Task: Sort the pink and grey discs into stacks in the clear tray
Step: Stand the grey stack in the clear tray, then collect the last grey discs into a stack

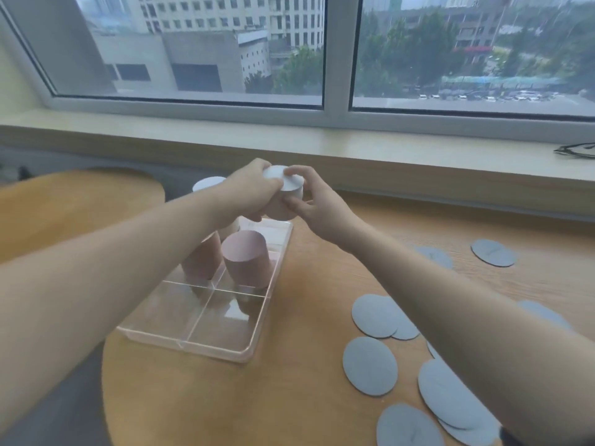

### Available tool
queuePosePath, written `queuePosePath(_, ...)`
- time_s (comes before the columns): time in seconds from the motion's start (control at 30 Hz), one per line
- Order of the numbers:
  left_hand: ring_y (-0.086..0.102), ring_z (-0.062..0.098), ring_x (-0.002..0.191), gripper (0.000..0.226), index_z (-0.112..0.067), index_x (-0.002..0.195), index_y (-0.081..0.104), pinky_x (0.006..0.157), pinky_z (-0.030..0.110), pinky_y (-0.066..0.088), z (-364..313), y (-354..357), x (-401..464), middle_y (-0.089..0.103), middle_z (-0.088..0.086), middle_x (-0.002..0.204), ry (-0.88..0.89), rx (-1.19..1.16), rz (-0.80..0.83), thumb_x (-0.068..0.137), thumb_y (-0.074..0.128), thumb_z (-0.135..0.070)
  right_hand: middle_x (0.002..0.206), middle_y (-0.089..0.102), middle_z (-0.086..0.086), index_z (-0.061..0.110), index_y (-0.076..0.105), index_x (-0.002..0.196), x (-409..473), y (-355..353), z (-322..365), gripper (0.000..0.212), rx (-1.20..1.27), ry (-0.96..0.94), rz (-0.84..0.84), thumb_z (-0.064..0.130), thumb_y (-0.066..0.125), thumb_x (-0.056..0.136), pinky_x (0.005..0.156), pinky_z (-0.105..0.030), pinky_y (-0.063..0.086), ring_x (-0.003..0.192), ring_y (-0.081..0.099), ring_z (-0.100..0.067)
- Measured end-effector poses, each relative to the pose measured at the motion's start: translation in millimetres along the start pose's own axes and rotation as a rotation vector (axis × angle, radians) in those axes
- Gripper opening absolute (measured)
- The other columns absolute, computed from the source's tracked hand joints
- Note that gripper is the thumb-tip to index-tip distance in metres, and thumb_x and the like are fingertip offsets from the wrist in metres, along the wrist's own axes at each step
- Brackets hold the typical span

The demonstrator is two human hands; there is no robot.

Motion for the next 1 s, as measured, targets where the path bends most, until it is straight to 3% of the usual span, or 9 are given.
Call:
queuePosePath(0.13,0.069,0.029,0.086,0.049,-0.022,0.147,0.035,0.091,0.044,0.058,27,9,16,0.062,0.011,0.117,-0.127,-0.020,0.048,0.099,0.045,-0.027,0.112,0.051,-0.001,0.031,0.043,0.136,19,24,-25,0.041,-0.088,0.042,0.089,0.028,0.057,0.098,0.066,-0.015,0.037,0.088,0.052,-0.011)
queuePosePath(0.23,0.072,0.031,0.096,0.049,-0.023,0.145,0.037,0.093,0.043,0.057,40,14,24,0.062,0.011,0.117,-0.160,-0.027,0.030,0.097,0.045,-0.025,0.107,0.048,0.001,0.030,0.041,0.138,26,33,-34,0.043,-0.132,0.032,0.116,0.026,0.056,0.098,0.065,-0.020,0.036,0.081,0.048,-0.007)
queuePosePath(0.33,0.071,0.030,0.100,0.045,-0.024,0.141,0.038,0.079,0.035,0.057,45,15,29,0.063,0.012,0.117,-0.183,-0.045,0.017,0.097,0.044,-0.025,0.110,0.050,-0.001,0.030,0.039,0.139,31,38,-38,0.044,-0.180,0.022,0.123,0.027,0.055,0.098,0.073,-0.028,0.039,0.093,0.050,-0.017)
queuePosePath(0.43,0.061,0.030,0.103,0.050,-0.021,0.146,0.037,0.069,0.033,0.046,50,17,34,0.057,0.013,0.120,-0.199,0.106,0.034,0.097,0.046,-0.025,0.112,0.053,-0.005,0.027,0.038,0.139,34,45,-42,0.044,-0.245,0.043,0.195,0.027,0.054,0.098,0.074,-0.031,0.040,0.095,0.052,-0.020)
queuePosePath(0.57,0.057,0.034,0.111,0.039,0.002,0.137,0.048,0.075,0.033,0.038,51,27,37,0.057,0.021,0.129,-0.181,0.340,0.061,0.103,0.039,-0.016,0.128,0.053,-0.009,0.028,0.039,0.141,33,56,-47,0.046,-0.408,0.023,0.261,0.026,0.052,0.098,0.096,-0.040,0.041,0.111,0.052,-0.027)
queuePosePath(0.67,0.052,0.033,0.098,0.037,0.004,0.131,0.055,0.078,0.032,0.036,49,26,39,0.059,0.024,0.131,-0.145,0.384,0.064,0.104,0.042,-0.017,0.139,0.047,-0.007,0.032,0.038,0.145,31,56,-48,0.049,-0.424,0.028,0.246,0.030,0.051,0.098,0.108,-0.044,0.034,0.125,0.047,-0.026)
queuePosePath(0.8,0.052,0.030,0.094,0.035,0.000,0.128,0.054,0.061,0.033,0.038,43,19,32,0.058,0.015,0.110,-0.174,0.435,0.041,0.099,0.047,-0.019,0.153,0.035,0.000,0.035,0.032,0.151,20,48,-45,0.057,-0.469,-0.055,0.200,0.035,0.053,0.098,0.114,-0.043,0.028,0.137,0.038,-0.023)
queuePosePath(0.93,0.052,0.036,0.123,0.060,-0.013,0.150,0.035,0.093,0.040,0.046,36,7,19,0.048,0.013,0.144,-0.134,0.403,-0.023,0.095,0.052,-0.029,0.154,0.037,0.001,0.034,0.031,0.152,-5,29,-42,0.057,-0.478,-0.138,0.105,0.038,0.052,0.099,0.115,-0.043,0.027,0.138,0.036,-0.022)
queuePosePath(1.0,0.046,0.032,0.134,0.062,-0.017,0.153,0.033,0.096,0.039,0.041,28,1,9,0.037,0.009,0.155,-0.038,0.349,-0.084,0.095,0.053,-0.027,0.152,0.040,0.001,0.032,0.033,0.151,-24,15,-41,0.055,-0.460,-0.116,0.081,0.040,0.051,0.099,0.115,-0.042,0.027,0.138,0.037,-0.021)
Point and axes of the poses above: each hand's wrist, its own x-axis towards the middle knuckle, its own y-axis out of the palm, z = x × y, the point moved 4 cm from there along x, towards the middle knuckle
